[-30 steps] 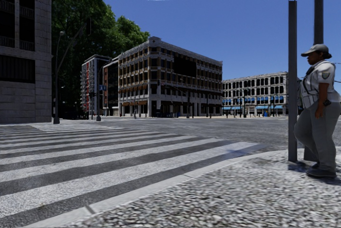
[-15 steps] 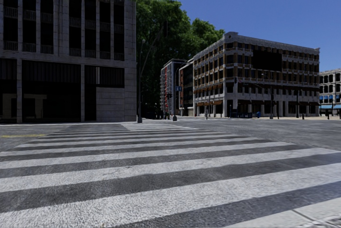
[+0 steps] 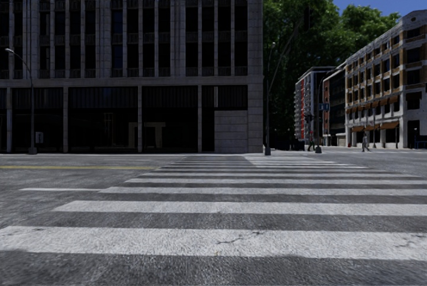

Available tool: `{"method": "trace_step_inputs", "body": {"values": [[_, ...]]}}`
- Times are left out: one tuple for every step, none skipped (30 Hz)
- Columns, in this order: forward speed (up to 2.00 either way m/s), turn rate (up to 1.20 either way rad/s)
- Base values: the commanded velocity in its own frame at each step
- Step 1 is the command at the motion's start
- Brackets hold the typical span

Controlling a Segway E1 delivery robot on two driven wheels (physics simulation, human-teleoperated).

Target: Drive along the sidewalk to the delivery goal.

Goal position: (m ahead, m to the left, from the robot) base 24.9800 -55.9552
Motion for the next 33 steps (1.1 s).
{"method": "trace_step_inputs", "body": {"values": [[1.64,0.00],[1.64,0.00],[1.65,0.00],[1.75,0.00],[1.75,0.00],[1.88,0.00],[2.00,0.00],[2.00,0.00],[2.00,0.00],[2.00,0.00],[2.00,0.00],[2.00,0.00],[2.00,0.00],[2.00,0.00],[2.00,0.00],[2.00,0.00],[2.00,-0.18],[2.00,-0.18],[2.00,-0.27],[2.00,-0.30],[2.00,-0.31],[2.00,-0.31],[2.00,-0.31],[2.00,-0.31],[2.00,-0.22],[2.00,-0.22],[2.00,-0.02],[2.00,0.00],[2.00,0.00],[2.00,0.00],[2.00,0.00],[2.00,0.00],[2.00,0.00]]}}
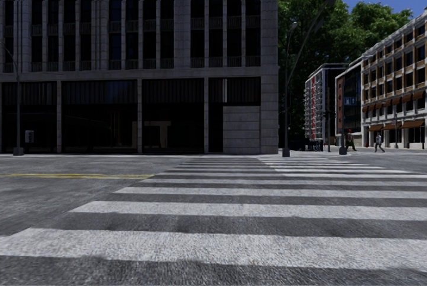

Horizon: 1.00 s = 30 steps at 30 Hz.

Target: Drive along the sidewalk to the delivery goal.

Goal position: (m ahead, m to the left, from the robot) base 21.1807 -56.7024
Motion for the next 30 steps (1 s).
{"method": "trace_step_inputs", "body": {"values": [[2.00,0.00],[2.00,0.00],[2.00,0.00],[2.00,0.00],[2.00,0.00],[2.00,0.00],[2.00,0.00],[2.00,-0.01],[2.00,-0.11],[2.00,-0.20],[2.00,-0.20],[2.00,-0.35],[2.00,-0.43],[2.00,-0.44],[2.00,-0.44],[2.00,-0.25],[2.00,-0.02],[2.00,0.00],[2.00,0.00],[2.00,0.00],[2.00,0.00],[2.00,0.00],[2.00,0.00],[2.00,0.00],[2.00,0.00],[2.00,0.00],[2.00,0.00],[2.00,0.00],[2.00,0.00],[2.00,0.00]]}}
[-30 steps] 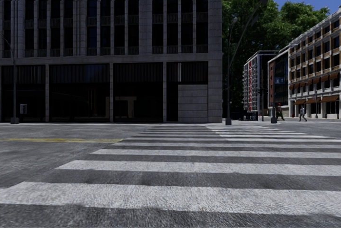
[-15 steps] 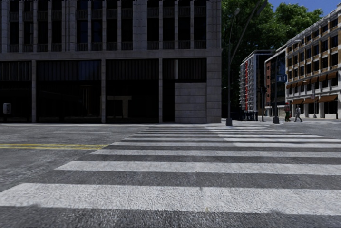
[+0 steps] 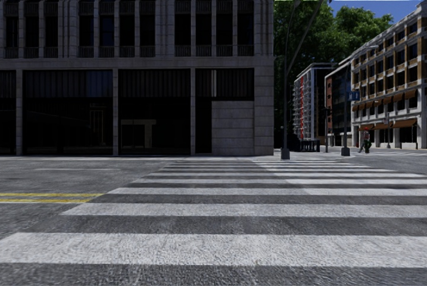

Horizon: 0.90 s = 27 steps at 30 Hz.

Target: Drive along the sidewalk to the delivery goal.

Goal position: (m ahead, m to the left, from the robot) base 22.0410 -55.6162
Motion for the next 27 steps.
{"method": "trace_step_inputs", "body": {"values": [[2.00,0.00],[2.00,0.00],[2.00,0.00],[2.00,0.00],[2.00,0.00],[2.00,0.00],[2.00,0.00],[2.00,0.00],[2.00,0.00],[2.00,0.00],[2.00,0.00],[2.00,0.00],[2.00,-0.14],[2.00,-0.15],[2.00,-0.16],[2.00,-0.16],[2.00,-0.14],[2.00,-0.05],[2.00,0.00],[2.00,0.00],[2.00,0.00],[2.00,0.00],[2.00,0.00],[2.00,0.00],[2.00,0.00],[2.00,0.00],[2.00,0.00]]}}
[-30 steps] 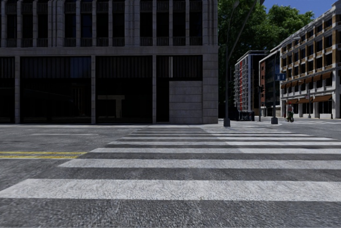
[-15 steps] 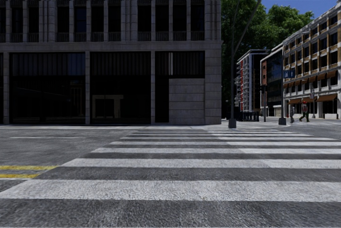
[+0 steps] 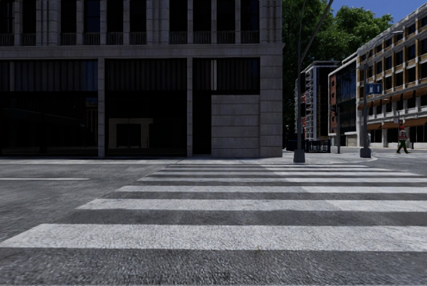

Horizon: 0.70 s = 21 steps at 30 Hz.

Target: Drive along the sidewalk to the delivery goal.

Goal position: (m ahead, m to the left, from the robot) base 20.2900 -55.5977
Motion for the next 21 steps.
{"method": "trace_step_inputs", "body": {"values": [[2.00,0.00],[2.00,0.00],[2.00,0.00],[2.00,0.00],[2.00,0.00],[2.00,0.00],[2.00,0.00],[2.00,-0.01],[2.00,-0.01],[2.00,-0.01],[2.00,-0.01],[2.00,-0.01],[2.00,-0.04],[2.00,-0.04],[2.00,-0.09],[2.00,-0.12],[2.00,-0.13],[2.00,-0.13],[2.00,-0.13],[2.00,-0.14],[2.00,-0.14]]}}
